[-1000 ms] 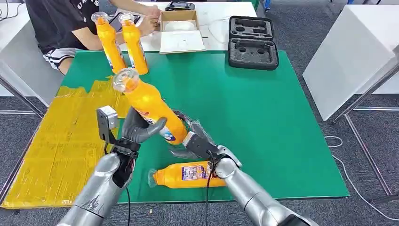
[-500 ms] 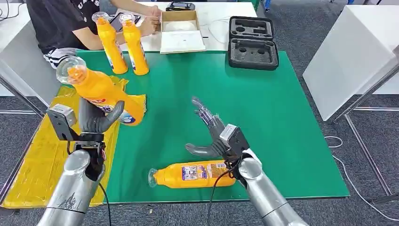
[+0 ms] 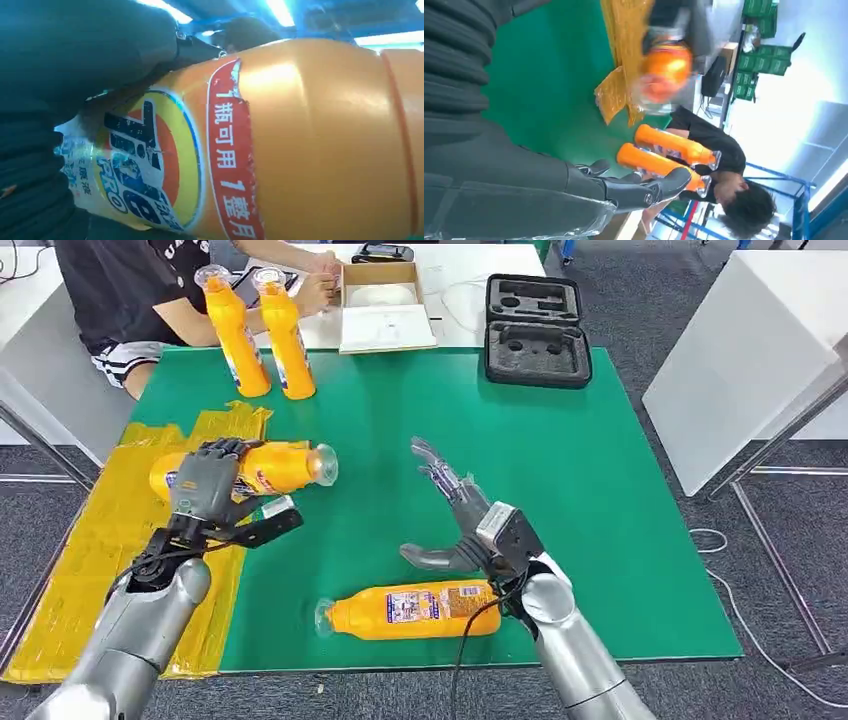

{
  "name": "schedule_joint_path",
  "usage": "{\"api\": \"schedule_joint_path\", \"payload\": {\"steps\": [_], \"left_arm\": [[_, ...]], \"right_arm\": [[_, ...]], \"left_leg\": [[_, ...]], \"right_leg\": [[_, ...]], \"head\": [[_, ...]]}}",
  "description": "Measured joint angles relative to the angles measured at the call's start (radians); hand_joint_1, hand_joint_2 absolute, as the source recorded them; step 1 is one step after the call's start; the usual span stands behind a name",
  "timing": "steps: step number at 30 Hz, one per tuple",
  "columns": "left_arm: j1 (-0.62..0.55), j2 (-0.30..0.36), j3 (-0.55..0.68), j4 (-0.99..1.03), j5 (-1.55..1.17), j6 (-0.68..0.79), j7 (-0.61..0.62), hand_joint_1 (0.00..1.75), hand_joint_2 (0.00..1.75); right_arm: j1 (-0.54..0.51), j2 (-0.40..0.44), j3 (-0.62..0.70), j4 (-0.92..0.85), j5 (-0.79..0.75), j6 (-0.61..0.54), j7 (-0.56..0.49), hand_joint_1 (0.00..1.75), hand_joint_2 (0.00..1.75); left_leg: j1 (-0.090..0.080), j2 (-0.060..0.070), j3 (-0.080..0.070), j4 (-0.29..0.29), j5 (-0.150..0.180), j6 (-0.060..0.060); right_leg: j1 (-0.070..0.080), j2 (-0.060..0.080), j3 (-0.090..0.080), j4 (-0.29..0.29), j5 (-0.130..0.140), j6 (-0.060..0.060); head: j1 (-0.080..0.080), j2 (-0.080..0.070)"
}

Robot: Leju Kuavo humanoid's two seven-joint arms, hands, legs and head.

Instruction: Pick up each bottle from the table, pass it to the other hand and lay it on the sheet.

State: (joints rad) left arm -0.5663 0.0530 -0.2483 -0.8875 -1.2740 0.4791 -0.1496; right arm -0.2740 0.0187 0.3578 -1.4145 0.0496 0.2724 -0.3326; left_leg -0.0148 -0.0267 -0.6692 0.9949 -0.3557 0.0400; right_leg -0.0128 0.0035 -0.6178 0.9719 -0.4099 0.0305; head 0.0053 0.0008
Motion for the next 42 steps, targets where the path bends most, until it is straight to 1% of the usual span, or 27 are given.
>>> {"api": "schedule_joint_path", "payload": {"steps": [9, 16, 22, 26, 42], "left_arm": [[-0.017, 0.0, -0.027, 0.155, -0.063, -0.02, 0.016, 1.75, 1.75], [-0.019, 0.001, -0.035, 0.262, -0.144, -0.056, 0.099, 1.75, 1.75], [-0.049, 0.004, -0.036, 0.344, -0.179, -0.078, 0.169, 1.75, 1.75], [-0.065, 0.005, -0.034, 0.374, -0.201, -0.089, 0.209, 1.75, 1.75], [-0.082, 0.006, -0.029, 0.408, -0.208, -0.089, 0.218, 1.75, 1.75]], "right_arm": [[-0.007, 0.0, 0.0, -0.001, 0.001, 0.0, 0.001, 0.0, 1.75], [-0.012, -0.002, 0.002, -0.001, 0.022, 0.0, 0.008, 0.0, 1.75], [-0.018, -0.002, 0.006, -0.001, 0.03, -0.003, 0.015, 0.0, 1.75], [-0.019, -0.002, 0.008, -0.001, 0.037, -0.003, 0.018, 0.0, 1.75], [-0.024, -0.002, 0.009, -0.001, 0.037, -0.003, 0.018, 0.0, 1.75]], "left_leg": [[0.0, 0.0, 0.0, 0.0, 0.0, 0.0], [0.0, 0.0, 0.0, 0.0, 0.0, 0.0], [0.0, -0.001, 0.001, 0.0, 0.0, 0.0], [0.0, -0.001, 0.002, 0.0, 0.0, 0.0], [0.001, -0.001, 0.005, 0.0, 0.0, 0.0]], "right_leg": [[0.0, 0.0, 0.0, 0.0, 0.0, 0.0], [0.0, 0.0, 0.0, 0.0, 0.0, 0.0], [0.0, 0.0, 0.001, 0.0, 0.0, 0.0], [0.001, 0.0, 0.003, 0.0, 0.0, 0.0], [0.001, 0.0, 0.006, 0.0, 0.0, 0.0]], "head": [[0.0, 0.0], [0.0, 0.0], [0.0, 0.0], [0.0, 0.0], [0.0, 0.0]]}}
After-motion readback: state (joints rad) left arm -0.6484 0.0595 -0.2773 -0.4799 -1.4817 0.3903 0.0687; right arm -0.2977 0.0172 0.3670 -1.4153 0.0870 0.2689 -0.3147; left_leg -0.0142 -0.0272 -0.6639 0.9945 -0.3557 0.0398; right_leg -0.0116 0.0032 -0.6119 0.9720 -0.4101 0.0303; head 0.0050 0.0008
